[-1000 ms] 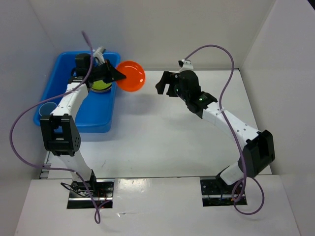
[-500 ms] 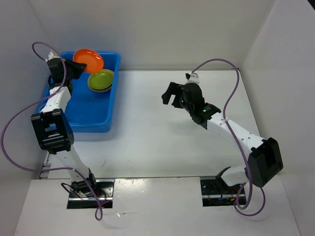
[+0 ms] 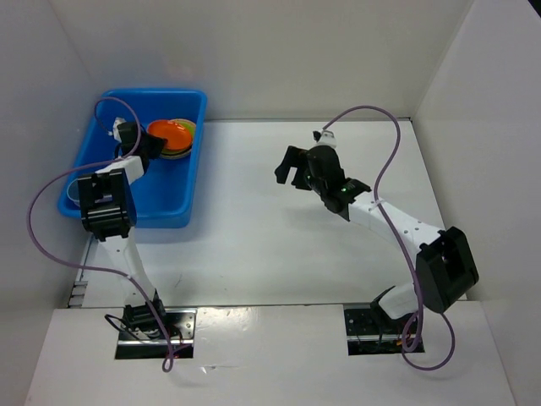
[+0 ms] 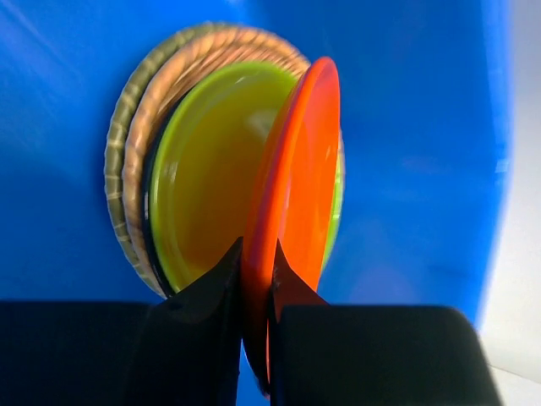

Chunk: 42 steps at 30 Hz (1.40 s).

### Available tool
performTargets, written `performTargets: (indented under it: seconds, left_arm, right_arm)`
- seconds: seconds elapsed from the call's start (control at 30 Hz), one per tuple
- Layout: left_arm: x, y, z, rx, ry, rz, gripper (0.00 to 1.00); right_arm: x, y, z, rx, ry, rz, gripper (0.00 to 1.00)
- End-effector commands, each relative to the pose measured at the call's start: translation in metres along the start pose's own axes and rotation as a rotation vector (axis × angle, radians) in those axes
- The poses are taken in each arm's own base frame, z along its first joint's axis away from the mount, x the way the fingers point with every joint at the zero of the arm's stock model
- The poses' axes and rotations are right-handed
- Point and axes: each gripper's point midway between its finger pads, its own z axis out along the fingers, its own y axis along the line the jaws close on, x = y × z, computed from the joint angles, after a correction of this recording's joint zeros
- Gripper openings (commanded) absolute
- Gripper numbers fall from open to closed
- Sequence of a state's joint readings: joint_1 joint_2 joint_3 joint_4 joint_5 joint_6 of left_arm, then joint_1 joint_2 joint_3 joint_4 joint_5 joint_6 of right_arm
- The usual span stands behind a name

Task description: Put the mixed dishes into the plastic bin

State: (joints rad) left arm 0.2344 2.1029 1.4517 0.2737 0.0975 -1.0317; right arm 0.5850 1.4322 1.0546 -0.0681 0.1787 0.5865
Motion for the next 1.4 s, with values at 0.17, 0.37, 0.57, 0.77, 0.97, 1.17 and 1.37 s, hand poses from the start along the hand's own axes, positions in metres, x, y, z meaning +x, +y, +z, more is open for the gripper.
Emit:
performTargets:
  seconds: [0.17,0.37,0.57,0.77,0.97,1.17,1.37]
  left_arm:
    - [-0.003,-0.022,0.025,0.02,-0.007,0.035,0.64]
    - [-0.009,-0.026,0.009,-0.048,0.042,0.162,1.0]
    - [-0.034,-0.047,-0.056,-0.119,0.044,0.359,1.0]
    - [-0.044,-0.053,-0.118,-0.217,0.024,0.585,1.0]
    - [-0.041,-0.09,-0.182,-0.192,-0.033,0.746,1.0]
    - [-0.011,-0.153,-0.274,0.16,-0.043,0.82,1.0]
    - [0.006,-0.16,-0.357,0.374,-0.1,0.881,1.0]
  right_arm:
    - [-0.015,0.017,0.008,-0.035,-0.041,0.013,1.0]
    - [-0.023,0.017,0.007,-0.023,-0.059,0.005,1.0]
    - [-0.032,0.021,-0.005,-0.036,-0.078,0.001,1.0]
    - [-0.044,0.019,-0.024,-0.032,-0.115,0.007,1.0]
    - [-0.065,0.014,-0.059,-0.026,-0.199,0.026,1.0]
    - [-0.069,-0.008,-0.087,0.038,-0.259,0.038,1.0]
    - [-0.076,-0.025,-0.123,0.077,-0.315,0.052,1.0]
